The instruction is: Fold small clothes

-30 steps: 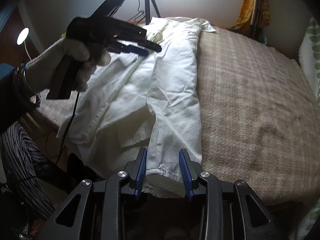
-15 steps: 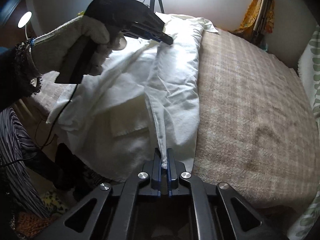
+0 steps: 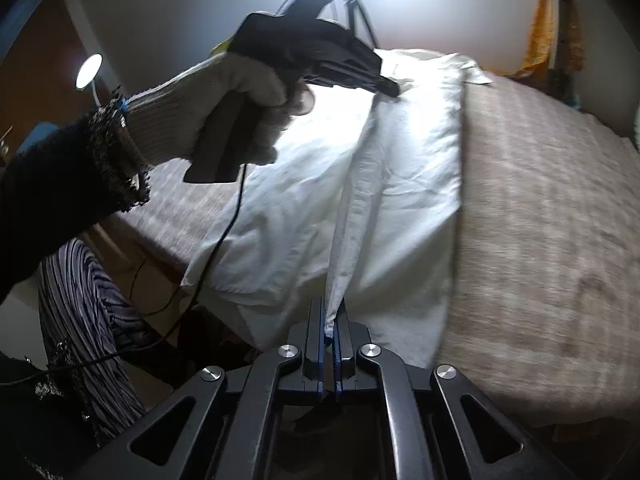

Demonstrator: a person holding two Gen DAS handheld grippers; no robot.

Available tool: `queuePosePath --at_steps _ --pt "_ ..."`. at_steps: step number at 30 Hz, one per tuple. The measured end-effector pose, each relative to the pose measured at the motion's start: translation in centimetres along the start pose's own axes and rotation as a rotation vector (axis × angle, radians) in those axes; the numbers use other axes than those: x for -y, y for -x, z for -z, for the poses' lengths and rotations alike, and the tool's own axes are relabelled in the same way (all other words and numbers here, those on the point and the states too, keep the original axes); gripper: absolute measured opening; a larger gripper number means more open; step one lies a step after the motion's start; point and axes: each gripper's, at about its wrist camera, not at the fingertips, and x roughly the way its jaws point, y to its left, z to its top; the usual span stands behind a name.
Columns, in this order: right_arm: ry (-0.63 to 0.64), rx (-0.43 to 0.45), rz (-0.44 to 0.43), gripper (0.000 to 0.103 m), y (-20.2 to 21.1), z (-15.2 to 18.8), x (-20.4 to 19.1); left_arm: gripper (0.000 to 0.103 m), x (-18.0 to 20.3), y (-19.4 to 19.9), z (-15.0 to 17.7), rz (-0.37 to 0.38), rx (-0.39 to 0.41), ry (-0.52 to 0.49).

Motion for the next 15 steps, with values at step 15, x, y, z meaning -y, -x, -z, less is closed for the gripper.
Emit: queuePosePath --at_steps 15 --pt "0.048 -0.164 -0.060 0.005 -2.9 1.9 -1.5 0.003 1.8 1.7 0.3 -0.008 0.096 -0.097"
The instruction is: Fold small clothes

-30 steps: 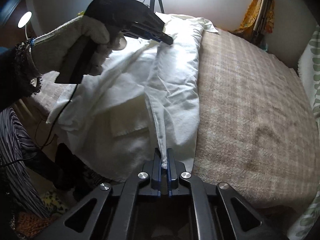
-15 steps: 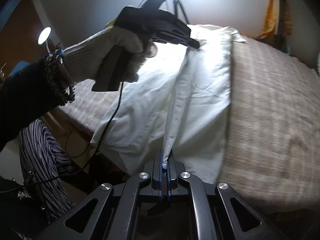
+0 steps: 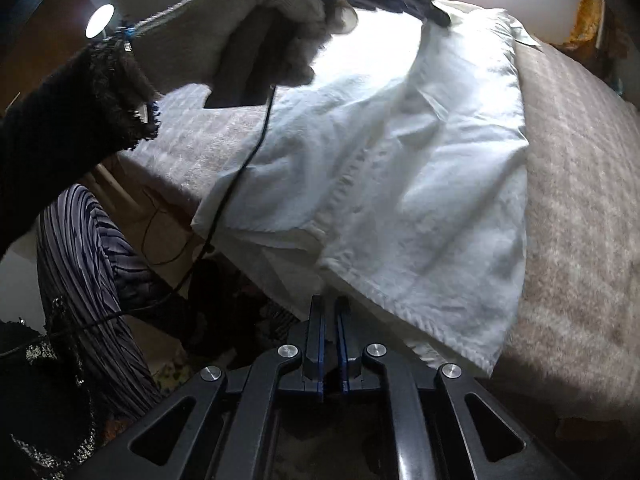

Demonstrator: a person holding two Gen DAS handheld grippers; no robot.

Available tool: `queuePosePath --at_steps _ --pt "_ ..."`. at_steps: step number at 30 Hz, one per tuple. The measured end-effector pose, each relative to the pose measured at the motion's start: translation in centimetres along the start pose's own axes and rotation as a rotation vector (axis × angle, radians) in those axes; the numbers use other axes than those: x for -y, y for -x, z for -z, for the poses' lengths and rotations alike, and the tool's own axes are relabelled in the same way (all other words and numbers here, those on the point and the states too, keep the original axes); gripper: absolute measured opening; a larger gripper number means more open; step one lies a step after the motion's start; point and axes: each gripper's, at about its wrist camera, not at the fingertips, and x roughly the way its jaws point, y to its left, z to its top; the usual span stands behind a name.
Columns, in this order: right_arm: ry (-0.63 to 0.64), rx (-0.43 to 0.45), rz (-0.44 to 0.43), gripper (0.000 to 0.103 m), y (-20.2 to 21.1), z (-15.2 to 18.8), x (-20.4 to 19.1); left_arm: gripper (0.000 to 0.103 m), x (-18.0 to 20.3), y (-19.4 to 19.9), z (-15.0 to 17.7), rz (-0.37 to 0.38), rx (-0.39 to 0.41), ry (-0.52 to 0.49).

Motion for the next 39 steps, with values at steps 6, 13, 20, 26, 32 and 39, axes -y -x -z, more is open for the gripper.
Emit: queuePosePath --at_steps 6,13,20,26,32,39 --pt "0.009 0.058 -0.035 0.003 1.4 -0.4 0.1 0.003 -0.5 -1.3 0.4 -0.082 -0.055 -0.016" --pt "-0.005 0.127 -0.139 0.015 3.8 -0.2 0.9 0.010 -2.2 0.4 0.9 -0.106 -0.043 0.015" --pt "-0.101 0.172 0.036 0.035 5.5 1.5 4.6 0.010 -0.8 5.0 2.2 -0.009 -0.021 -0.024" --pt "-0.139 0.081 0.085 0.036 4.2 3.0 7.4 0.010 1.9 3.5 3.8 0.033 -0.086 -0.113" --pt "-0.201 0.070 0.008 0.028 3.1 3.4 9.0 0.010 2.0 0.0 4.5 0.042 -0.164 -0.082" --pt "-0.182 0.153 -0.026 0.000 5.2 3.2 6.4 0.010 0.9 -1.4 4.7 -0.010 -0.184 -0.069"
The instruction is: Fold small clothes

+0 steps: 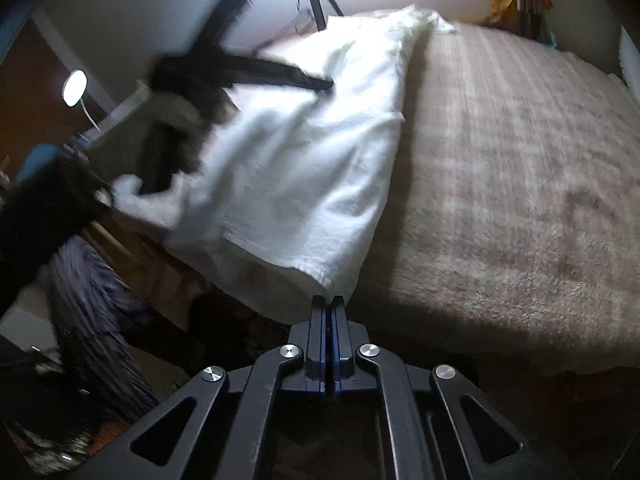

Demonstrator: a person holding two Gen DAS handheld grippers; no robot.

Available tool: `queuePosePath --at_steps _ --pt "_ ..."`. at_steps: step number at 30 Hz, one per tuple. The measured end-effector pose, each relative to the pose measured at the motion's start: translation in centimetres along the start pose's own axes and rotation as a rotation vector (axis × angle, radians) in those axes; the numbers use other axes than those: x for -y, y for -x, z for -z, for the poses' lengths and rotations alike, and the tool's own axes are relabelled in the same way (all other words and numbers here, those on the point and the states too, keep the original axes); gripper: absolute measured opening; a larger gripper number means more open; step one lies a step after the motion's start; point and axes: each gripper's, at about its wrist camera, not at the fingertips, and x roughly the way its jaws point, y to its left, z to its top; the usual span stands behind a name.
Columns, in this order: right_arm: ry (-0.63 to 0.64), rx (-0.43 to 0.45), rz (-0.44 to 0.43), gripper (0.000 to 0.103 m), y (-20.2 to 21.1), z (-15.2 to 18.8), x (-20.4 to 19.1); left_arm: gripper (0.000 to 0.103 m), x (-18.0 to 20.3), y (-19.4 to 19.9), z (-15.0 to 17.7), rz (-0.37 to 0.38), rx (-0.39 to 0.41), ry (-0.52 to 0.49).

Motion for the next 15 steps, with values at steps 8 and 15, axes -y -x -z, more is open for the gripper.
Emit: queuePosePath --at_steps 8,15 --pt "-0.071 -0.098 0.060 0.000 -2.0 2.2 1.7 0.010 -0.1 -0.2 -0.2 -0.014 0.006 -0.009" --pt "0.020 -0.080 0.063 0.001 0.0 0.7 0.1 0.010 -1.6 4.1 -0.1 0.005 0.079 0.005"
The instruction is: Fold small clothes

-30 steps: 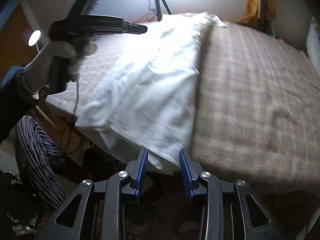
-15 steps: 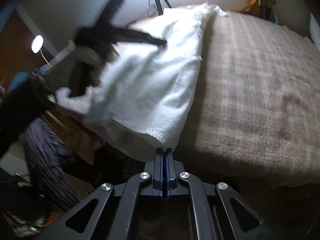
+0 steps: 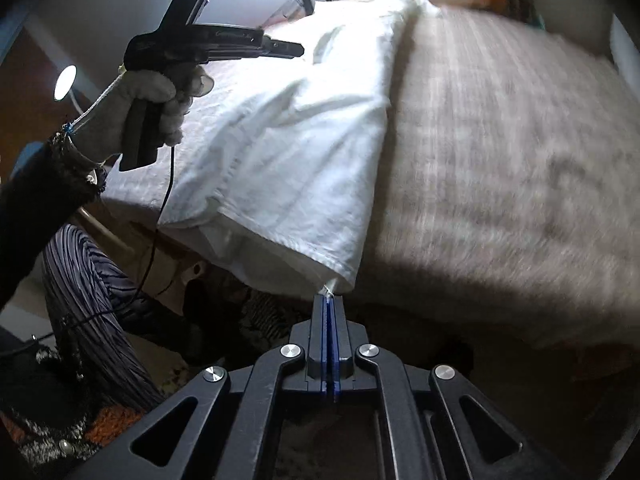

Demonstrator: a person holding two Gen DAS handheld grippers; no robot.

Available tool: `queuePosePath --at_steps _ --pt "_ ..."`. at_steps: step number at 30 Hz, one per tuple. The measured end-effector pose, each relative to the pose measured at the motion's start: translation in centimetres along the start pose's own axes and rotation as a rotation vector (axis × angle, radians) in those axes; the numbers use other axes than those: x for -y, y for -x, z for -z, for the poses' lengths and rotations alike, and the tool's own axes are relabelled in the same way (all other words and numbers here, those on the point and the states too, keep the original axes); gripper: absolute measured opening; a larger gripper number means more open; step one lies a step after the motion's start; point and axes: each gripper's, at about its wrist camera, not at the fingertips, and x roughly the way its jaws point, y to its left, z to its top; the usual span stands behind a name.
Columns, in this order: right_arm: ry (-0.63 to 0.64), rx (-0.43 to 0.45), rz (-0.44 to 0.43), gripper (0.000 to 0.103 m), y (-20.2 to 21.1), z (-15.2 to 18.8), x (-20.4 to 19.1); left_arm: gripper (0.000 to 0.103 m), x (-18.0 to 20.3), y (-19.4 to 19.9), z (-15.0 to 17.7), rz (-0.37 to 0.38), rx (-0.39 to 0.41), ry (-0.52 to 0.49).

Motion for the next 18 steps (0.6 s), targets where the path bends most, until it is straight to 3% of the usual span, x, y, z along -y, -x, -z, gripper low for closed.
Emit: queuePosePath --at_steps 5,7,8,9,12,14,18 --pt "0.127 0.092 0.021 0.013 1.8 -1.6 -2.5 0.010 -1.4 4.0 1.1 0.009 0.051 0.021" --pt "0.178 0.098 0.018 0.032 0.9 -2.2 -3.7 0.010 -1.9 4.9 2.3 0.011 0.050 0.036" --pt "0.208 0.090 0.030 0.034 0.0 -2.4 -4.6 0.010 -2.1 5.2 3.0 0.003 0.045 0.036" --pt "0.240 0.080 0.049 0.034 -1.1 -2.6 -5.5 0.010 -2.3 5.4 3.9 -0.006 0.036 0.039" --pt "0.291 0.060 0.097 0.031 -3.3 -3.0 -6.8 0.024 -2.3 5.5 6.4 -0.001 0.000 0.073" --pt "0.308 0.044 0.136 0.030 -4.7 -3.5 -7.4 0.025 -2.3 5.4 7.8 -0.014 -0.025 0.084" --pt "0.318 0.029 0.174 0.011 -6.0 -3.7 -8.0 0.030 -2.2 5.6 10.3 -0.021 -0.047 0.118"
